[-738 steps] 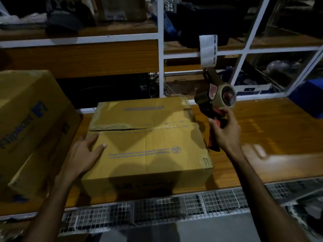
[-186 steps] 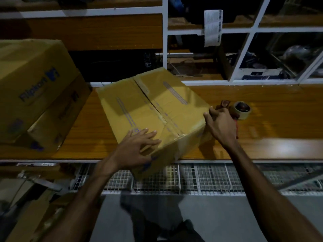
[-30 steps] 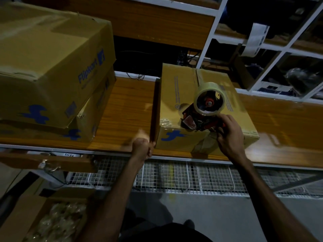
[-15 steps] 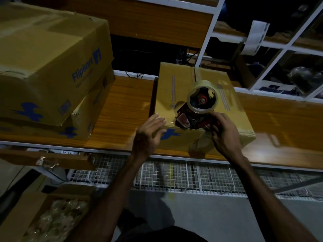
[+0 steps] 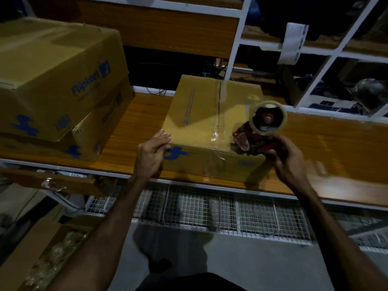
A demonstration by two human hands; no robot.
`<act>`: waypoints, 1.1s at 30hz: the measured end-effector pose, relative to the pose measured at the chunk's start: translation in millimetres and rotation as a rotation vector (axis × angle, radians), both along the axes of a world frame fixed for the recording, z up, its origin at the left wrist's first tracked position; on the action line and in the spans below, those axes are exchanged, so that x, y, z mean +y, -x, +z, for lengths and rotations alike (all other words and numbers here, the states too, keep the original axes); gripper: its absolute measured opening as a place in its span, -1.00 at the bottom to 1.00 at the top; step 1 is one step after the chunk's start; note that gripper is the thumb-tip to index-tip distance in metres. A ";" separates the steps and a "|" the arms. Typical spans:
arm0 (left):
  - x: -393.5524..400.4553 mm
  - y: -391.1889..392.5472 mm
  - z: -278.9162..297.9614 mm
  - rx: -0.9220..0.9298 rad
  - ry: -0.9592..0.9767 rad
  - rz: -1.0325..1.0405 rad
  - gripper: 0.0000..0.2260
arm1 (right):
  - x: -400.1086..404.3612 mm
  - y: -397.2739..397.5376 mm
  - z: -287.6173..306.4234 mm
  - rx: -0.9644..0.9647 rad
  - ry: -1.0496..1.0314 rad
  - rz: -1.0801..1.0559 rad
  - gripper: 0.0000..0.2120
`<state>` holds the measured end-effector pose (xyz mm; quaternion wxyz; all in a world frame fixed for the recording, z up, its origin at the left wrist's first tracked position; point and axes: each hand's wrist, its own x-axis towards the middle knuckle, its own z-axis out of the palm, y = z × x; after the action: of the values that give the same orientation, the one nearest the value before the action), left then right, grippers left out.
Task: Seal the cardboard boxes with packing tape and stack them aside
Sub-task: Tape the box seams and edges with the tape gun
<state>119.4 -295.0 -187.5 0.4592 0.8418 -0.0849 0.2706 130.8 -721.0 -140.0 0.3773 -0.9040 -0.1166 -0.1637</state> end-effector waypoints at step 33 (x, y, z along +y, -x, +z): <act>-261.6 -5.9 19.1 -0.035 -0.765 -0.017 -0.64 | -84.2 20.5 -65.2 0.066 -0.497 -0.066 -0.63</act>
<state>125.3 -556.6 -168.5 0.1125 0.9469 -0.1944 0.2300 110.3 -805.2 -205.1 0.5859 -0.7918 -0.0310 -0.1700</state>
